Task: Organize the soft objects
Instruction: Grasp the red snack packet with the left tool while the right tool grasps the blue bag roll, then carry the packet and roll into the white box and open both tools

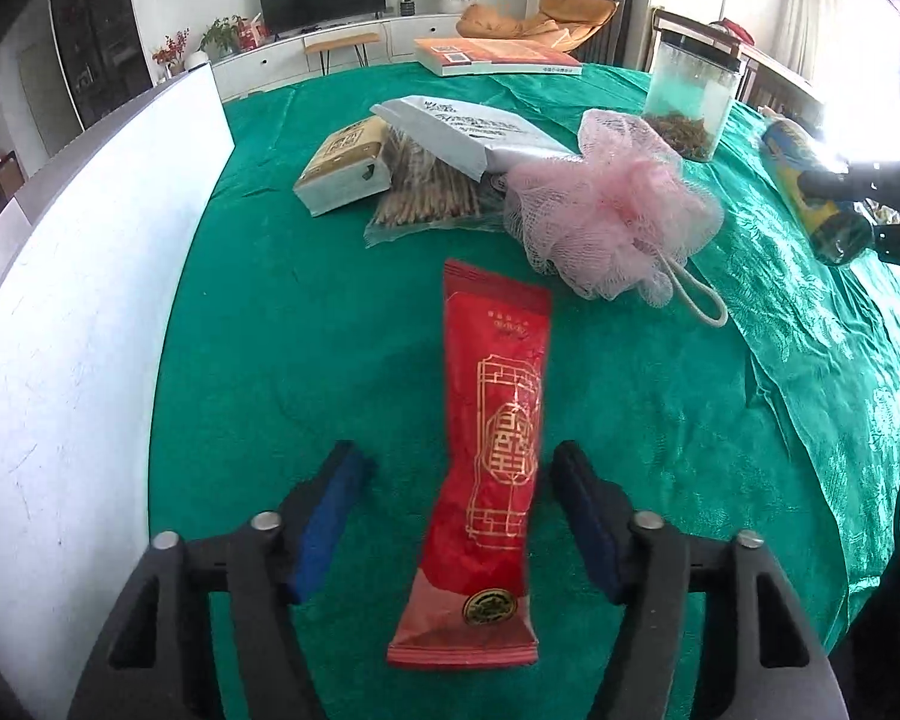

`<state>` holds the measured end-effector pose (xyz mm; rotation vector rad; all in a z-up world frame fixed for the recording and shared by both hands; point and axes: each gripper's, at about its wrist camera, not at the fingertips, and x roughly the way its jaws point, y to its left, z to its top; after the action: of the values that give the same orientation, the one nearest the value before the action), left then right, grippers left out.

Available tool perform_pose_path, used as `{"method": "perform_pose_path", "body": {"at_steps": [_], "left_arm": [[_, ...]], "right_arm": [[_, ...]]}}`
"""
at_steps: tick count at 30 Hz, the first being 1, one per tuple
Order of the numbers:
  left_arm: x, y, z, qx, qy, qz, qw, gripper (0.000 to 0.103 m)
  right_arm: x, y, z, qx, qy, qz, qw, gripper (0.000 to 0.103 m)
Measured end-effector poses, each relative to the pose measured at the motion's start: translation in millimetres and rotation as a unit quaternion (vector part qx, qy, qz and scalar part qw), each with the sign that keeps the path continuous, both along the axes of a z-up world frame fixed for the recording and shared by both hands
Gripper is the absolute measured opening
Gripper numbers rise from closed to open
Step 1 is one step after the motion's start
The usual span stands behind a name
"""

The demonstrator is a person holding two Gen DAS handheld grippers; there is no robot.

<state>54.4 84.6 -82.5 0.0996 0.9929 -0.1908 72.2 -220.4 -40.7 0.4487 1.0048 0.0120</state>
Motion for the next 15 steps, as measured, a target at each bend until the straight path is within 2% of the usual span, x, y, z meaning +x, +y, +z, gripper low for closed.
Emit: {"method": "perform_pose_path", "body": {"at_steps": [1,2,5,9,12,15], "left_arm": [[0,-1,2,0.010,-0.004,0.005,0.9999,0.037],[0,0,3,0.004,-0.002,0.003,1.0000,0.016],[-1,17,12,-0.063,0.015,0.024,0.9976,0.014],[-15,42,46,-0.144,-0.003,0.042,0.9886,0.014],[-28,57,79,-0.175,-0.030,0.042,0.9832,0.014],[-35,81,112,-0.199,-0.061,0.053,0.9767,0.014]], "right_arm": [[-6,-10,5,-0.010,-0.006,-0.015,1.000,0.058],[-12,-18,8,-0.017,-0.010,-0.026,0.999,0.058],[-24,-32,11,-0.012,-0.014,-0.041,0.999,0.058],[-40,-23,10,-0.004,-0.021,-0.039,0.999,0.058],[-50,-8,20,0.004,-0.036,-0.028,0.999,0.058],[-53,21,46,0.007,-0.058,0.003,0.998,0.058]]}}
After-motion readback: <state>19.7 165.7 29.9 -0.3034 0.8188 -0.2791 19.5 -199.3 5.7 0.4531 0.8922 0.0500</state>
